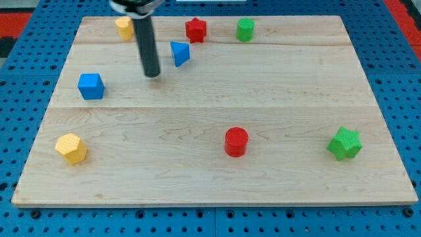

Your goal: Drag the blue cube towards the blue triangle

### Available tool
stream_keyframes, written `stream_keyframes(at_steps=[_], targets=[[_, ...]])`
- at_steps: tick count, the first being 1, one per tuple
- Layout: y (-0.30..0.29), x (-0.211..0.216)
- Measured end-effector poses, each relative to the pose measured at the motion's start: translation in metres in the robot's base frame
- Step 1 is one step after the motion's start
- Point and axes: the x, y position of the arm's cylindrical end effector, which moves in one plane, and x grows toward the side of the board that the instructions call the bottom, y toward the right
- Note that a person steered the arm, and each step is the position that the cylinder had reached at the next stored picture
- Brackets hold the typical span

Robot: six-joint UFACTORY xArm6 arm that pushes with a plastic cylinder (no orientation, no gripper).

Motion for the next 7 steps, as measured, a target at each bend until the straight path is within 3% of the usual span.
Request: stream_keyframes(at_steps=[1,2,3,5,7], targets=[[-0.014,0.072],[-0.033,0.086],[-0.107,0.053],[-0.166,0.038],[-0.022,0.030]])
